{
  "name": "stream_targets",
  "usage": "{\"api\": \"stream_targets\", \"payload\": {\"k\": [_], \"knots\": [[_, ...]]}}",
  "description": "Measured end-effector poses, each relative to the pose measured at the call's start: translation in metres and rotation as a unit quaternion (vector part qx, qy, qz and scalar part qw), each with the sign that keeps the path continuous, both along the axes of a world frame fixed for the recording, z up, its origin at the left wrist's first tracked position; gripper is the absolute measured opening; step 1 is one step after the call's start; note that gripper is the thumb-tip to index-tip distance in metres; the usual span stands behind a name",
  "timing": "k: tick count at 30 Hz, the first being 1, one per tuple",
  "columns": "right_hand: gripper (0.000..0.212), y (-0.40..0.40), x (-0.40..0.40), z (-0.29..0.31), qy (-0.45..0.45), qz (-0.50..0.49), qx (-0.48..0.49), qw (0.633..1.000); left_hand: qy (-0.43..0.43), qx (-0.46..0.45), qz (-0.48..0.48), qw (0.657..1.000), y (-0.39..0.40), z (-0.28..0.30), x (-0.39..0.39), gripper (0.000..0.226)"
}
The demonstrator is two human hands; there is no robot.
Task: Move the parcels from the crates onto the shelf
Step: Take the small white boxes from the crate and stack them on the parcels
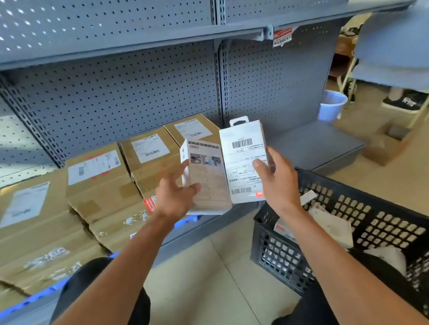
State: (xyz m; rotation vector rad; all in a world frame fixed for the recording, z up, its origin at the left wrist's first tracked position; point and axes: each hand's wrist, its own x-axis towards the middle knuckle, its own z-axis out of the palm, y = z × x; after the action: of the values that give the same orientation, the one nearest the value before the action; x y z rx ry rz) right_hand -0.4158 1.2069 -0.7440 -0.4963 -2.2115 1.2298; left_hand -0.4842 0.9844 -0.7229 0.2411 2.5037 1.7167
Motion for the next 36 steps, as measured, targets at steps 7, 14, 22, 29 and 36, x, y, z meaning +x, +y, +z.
{"api": "stream_targets", "payload": {"k": [7,14,22,29,36], "knots": [[0.033,-0.05,-0.016,0.012,-0.007,0.039,0.018,0.999,0.011,0.002,0.042,0.999,-0.073,0.008,-0.004,0.064],[0.042,-0.141,-0.048,0.026,0.0,0.105,0.012,0.994,0.022,0.023,0.105,0.994,-0.17,0.019,0.008,0.068],[0.023,-0.273,-0.088,0.045,0.003,0.236,0.026,0.971,0.04,0.028,0.232,0.971,-0.299,0.029,0.042,0.068],[0.018,-0.354,-0.121,0.031,-0.004,0.314,0.01,0.949,0.047,0.015,0.308,0.95,-0.37,0.029,0.06,0.069],[0.042,-0.407,-0.152,0.014,-0.036,0.346,-0.016,0.937,0.037,0.034,0.343,0.938,-0.413,0.018,0.051,0.067]]}}
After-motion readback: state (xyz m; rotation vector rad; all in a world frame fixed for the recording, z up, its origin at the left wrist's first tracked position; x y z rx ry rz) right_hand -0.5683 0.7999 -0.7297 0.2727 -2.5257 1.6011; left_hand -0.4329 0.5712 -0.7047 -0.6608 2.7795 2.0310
